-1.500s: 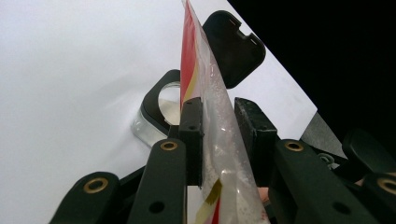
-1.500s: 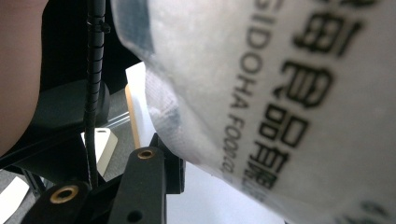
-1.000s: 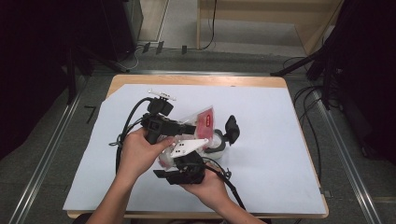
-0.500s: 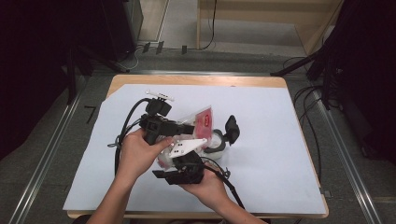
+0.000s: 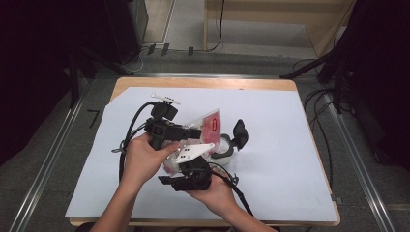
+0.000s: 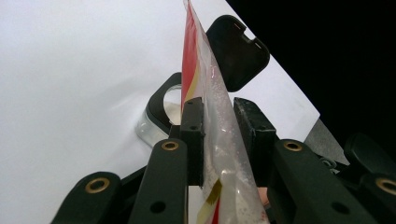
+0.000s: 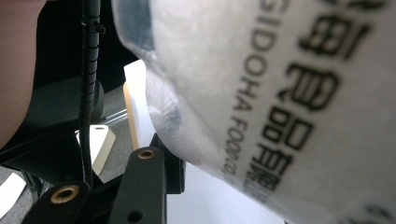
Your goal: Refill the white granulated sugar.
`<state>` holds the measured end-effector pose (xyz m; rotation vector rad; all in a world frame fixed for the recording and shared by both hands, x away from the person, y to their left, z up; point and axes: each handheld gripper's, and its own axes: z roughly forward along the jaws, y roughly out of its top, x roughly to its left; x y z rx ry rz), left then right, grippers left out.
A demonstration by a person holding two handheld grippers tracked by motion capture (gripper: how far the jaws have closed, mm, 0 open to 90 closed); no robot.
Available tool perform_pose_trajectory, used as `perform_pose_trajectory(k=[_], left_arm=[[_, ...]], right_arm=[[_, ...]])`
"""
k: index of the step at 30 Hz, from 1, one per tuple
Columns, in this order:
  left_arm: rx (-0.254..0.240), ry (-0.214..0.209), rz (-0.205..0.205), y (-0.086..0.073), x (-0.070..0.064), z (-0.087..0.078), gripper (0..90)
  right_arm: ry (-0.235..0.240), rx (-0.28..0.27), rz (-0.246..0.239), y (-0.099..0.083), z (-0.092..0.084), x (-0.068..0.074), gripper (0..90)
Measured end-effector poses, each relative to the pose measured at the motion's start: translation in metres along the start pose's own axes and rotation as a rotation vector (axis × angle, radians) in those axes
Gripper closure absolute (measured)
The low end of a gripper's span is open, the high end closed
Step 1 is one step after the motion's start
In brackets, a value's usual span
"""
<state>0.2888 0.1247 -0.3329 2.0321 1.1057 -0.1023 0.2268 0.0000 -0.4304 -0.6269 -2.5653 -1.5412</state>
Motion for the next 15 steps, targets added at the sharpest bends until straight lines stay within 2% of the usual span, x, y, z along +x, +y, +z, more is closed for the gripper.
perform_pose_trajectory(k=[15], left_arm=[[0.004,-0.006,-0.008,0.0020,0.0001,0.0011,74.6]], right_arm=[[0.008,0.006,0.006,0.0010,-0.0013,-0.0007,63.4]])
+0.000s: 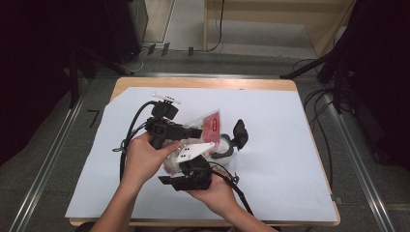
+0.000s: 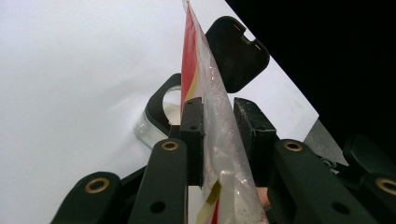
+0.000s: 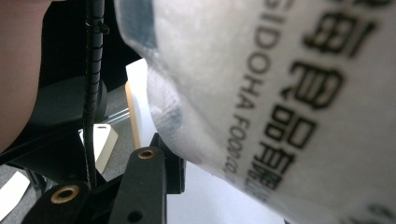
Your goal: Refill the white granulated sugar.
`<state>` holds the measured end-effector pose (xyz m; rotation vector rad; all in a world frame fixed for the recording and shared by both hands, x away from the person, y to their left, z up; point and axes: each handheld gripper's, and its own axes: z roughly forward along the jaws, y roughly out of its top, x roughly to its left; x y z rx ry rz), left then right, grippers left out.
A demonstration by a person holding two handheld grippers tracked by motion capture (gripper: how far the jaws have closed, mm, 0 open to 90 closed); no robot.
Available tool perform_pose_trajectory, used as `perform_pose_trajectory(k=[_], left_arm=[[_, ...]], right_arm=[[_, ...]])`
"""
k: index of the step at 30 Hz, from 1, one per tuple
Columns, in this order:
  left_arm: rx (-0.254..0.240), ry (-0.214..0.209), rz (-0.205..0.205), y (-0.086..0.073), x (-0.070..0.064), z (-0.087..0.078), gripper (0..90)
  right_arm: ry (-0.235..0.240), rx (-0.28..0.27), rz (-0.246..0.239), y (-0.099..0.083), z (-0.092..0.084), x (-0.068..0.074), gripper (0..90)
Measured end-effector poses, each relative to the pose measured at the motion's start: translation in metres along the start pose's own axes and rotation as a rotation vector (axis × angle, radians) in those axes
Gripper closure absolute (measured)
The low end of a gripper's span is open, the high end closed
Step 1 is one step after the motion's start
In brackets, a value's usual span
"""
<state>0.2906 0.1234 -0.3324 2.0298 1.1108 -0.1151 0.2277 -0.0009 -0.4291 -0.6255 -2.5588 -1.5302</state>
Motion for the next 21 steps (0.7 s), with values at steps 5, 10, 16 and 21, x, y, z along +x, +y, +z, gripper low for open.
perform_pose_trajectory(k=[5,10,16,21], left_arm=[[-0.001,-0.004,-0.003,0.0007,0.0000,0.0003,74.1],[-0.005,-0.009,-0.002,0.0012,-0.0006,0.0006,73.9],[-0.001,-0.012,0.002,0.0020,-0.0011,0.0010,73.7],[-0.003,-0.015,-0.001,0.0025,-0.0014,0.0021,72.9]], right_arm=[[0.001,-0.004,0.006,0.0002,-0.0004,-0.0001,63.4],[0.000,-0.004,0.011,0.0005,-0.0015,0.0001,63.4],[-0.002,-0.007,0.008,0.0004,-0.0027,-0.0003,63.5],[0.002,-0.005,0.012,0.0002,-0.0035,-0.0008,63.4]])
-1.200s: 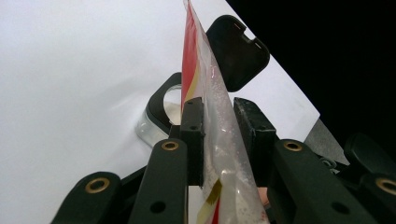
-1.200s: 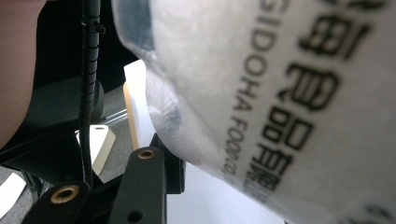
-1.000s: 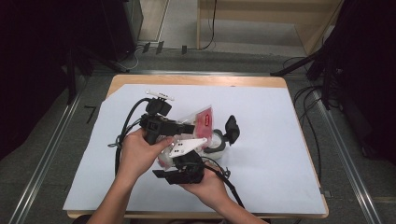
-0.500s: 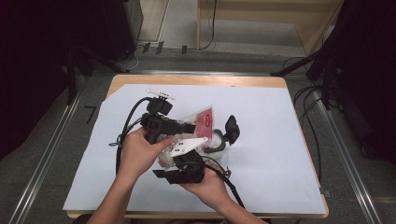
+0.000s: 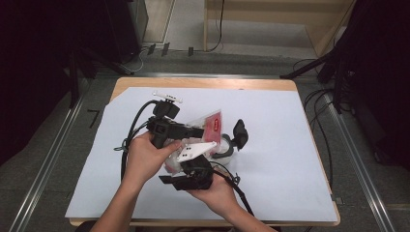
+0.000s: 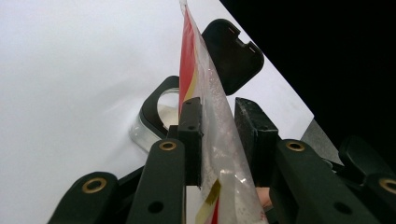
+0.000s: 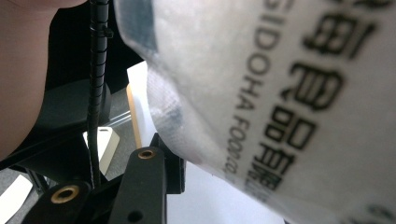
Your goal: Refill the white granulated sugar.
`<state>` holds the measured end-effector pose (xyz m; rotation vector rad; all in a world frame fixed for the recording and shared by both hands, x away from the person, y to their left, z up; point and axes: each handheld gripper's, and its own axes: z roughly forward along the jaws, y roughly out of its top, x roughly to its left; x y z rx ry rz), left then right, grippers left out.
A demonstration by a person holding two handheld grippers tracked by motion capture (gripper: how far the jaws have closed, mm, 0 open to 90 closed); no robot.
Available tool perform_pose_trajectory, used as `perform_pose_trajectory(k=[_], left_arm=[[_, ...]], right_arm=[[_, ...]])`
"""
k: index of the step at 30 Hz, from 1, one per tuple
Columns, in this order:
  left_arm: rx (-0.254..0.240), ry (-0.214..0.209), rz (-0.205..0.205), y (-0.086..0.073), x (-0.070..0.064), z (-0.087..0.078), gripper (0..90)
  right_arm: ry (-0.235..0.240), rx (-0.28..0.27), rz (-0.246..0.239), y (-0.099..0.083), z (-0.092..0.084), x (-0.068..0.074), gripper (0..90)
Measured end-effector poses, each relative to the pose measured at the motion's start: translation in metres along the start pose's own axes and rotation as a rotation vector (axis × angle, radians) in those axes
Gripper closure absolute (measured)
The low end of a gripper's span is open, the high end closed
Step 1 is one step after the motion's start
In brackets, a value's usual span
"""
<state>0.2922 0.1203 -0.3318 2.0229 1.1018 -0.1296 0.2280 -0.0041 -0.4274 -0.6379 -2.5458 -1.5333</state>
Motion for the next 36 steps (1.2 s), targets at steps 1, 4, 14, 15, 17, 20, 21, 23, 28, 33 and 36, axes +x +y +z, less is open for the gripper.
perform_pose_trajectory(k=[1,4,14,15,17,20,21,23,28,33,36], left_arm=[[0.001,0.000,0.001,0.0001,0.0002,0.0001,73.0],[0.006,0.002,0.004,0.0007,0.0003,0.0000,73.3],[0.001,-0.004,0.006,0.0015,-0.0001,0.0005,73.6],[0.000,-0.004,0.006,0.0016,0.0000,0.0005,73.6],[-0.004,-0.006,0.004,0.0018,-0.0001,0.0008,73.6],[-0.009,-0.006,0.004,0.0027,-0.0010,0.0018,73.6],[-0.010,-0.006,0.006,0.0029,-0.0011,0.0019,73.6],[-0.007,-0.005,0.008,0.0032,-0.0010,0.0019,73.6],[-0.005,-0.002,0.006,0.0036,-0.0014,0.0017,73.6],[-0.004,0.001,0.012,0.0036,-0.0020,0.0009,73.5],[-0.002,0.004,0.014,0.0036,-0.0024,0.0004,73.4]], right_arm=[[0.003,0.003,0.000,0.0000,0.0001,-0.0005,63.4],[0.005,0.006,-0.002,0.0003,-0.0002,-0.0006,63.5],[-0.010,0.002,-0.007,0.0002,-0.0008,0.0003,63.6],[-0.011,0.001,-0.006,0.0002,-0.0009,0.0003,63.6],[-0.011,0.000,-0.004,0.0003,-0.0009,0.0003,63.6],[-0.011,-0.002,-0.002,0.0005,-0.0018,-0.0002,63.6],[-0.012,-0.002,-0.001,0.0005,-0.0020,-0.0004,63.6],[-0.012,-0.003,0.001,0.0005,-0.0023,-0.0005,63.6],[-0.011,-0.004,0.002,0.0006,-0.0023,-0.0006,63.6],[-0.011,-0.009,0.000,0.0007,-0.0022,-0.0003,63.6],[-0.012,-0.010,-0.004,0.0009,-0.0021,-0.0001,63.6]])
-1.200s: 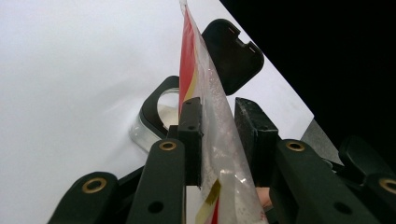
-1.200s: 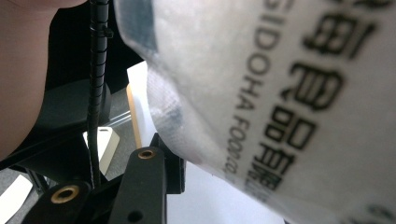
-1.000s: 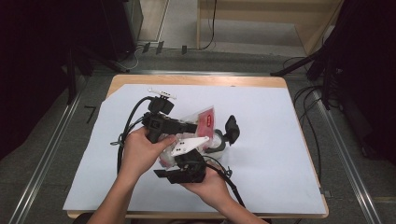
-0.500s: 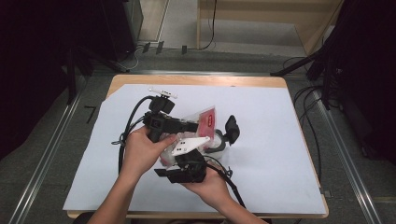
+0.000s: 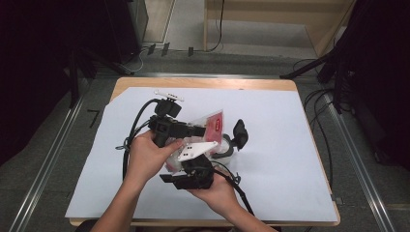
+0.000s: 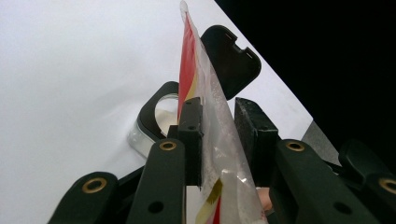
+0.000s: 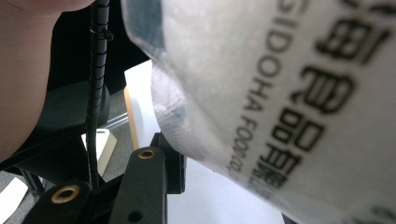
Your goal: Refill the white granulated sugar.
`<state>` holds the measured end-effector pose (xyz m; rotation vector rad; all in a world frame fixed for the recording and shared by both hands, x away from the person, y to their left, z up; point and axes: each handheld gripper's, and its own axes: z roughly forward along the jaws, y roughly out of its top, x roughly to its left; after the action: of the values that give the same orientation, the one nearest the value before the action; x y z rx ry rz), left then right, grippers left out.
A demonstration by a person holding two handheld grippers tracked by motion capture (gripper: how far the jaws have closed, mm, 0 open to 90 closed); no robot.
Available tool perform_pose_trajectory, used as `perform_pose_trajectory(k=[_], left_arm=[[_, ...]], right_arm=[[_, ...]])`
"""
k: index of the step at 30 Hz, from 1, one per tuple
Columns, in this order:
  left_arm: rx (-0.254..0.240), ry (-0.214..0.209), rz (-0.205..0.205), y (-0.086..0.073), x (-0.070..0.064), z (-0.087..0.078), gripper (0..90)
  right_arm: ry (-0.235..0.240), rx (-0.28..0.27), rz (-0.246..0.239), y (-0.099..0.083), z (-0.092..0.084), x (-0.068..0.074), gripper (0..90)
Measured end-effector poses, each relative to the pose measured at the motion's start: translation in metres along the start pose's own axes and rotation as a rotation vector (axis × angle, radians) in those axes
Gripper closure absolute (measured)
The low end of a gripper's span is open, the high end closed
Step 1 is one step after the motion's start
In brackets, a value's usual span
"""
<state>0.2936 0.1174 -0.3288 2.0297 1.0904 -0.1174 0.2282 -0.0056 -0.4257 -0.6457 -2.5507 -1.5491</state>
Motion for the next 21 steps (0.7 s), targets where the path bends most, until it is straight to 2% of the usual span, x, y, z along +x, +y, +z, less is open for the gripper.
perform_pose_trajectory(k=[21], left_arm=[[-0.010,0.010,0.007,0.0003,-0.0034,-0.0005,73.5]], right_arm=[[-0.003,-0.008,-0.007,0.0002,-0.0002,0.0008,63.5]])
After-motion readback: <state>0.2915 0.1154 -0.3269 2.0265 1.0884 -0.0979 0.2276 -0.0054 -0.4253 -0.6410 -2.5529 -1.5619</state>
